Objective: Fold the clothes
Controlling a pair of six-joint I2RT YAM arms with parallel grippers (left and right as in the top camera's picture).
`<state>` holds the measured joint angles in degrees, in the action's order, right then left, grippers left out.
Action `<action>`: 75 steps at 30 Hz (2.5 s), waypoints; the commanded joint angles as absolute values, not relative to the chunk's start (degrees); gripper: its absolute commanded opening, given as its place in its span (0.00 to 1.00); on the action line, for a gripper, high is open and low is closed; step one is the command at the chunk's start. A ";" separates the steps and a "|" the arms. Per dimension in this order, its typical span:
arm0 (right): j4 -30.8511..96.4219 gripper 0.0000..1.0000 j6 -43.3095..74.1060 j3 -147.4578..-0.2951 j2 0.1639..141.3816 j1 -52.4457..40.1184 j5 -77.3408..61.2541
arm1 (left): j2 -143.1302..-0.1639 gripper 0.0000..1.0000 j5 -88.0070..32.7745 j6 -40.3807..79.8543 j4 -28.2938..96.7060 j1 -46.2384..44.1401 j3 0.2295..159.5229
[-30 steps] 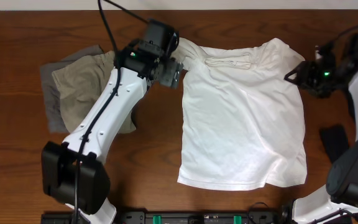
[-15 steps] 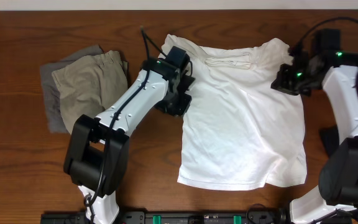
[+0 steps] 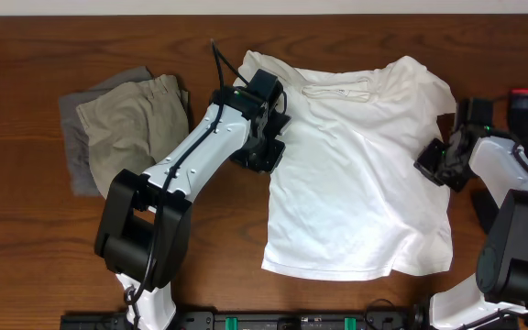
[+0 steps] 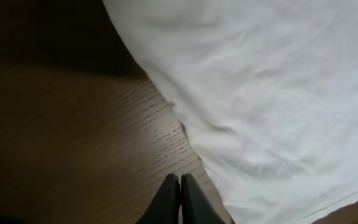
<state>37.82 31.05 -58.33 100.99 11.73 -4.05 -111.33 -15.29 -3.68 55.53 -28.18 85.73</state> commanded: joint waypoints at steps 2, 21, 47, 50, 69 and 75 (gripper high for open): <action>33.06 0.02 38.15 -54.68 100.55 11.73 -3.64 | -110.96 0.07 -15.84 -4.23 55.94 -27.94 85.73; 10.41 0.02 33.19 -80.20 129.36 13.17 -14.44 | -102.98 0.25 -15.84 -3.79 55.83 -27.18 87.02; 67.05 0.49 -7.16 -102.43 114.76 -0.58 -24.64 | -102.91 0.67 -5.54 8.91 42.72 -14.55 87.02; 61.41 0.38 -5.08 -95.02 114.98 -6.74 -21.39 | -102.91 0.67 -5.54 8.91 43.40 -14.13 87.02; 56.55 0.01 21.15 -73.71 123.42 -8.51 7.49 | -102.91 0.67 -5.54 8.91 45.12 -14.15 87.02; 64.99 0.01 23.22 -73.84 122.43 1.10 21.80 | -102.91 0.68 -5.54 8.88 45.10 -14.15 87.02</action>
<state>64.73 19.11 -76.95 118.26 -3.42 2.85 -103.72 -5.82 7.97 44.95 -14.13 85.89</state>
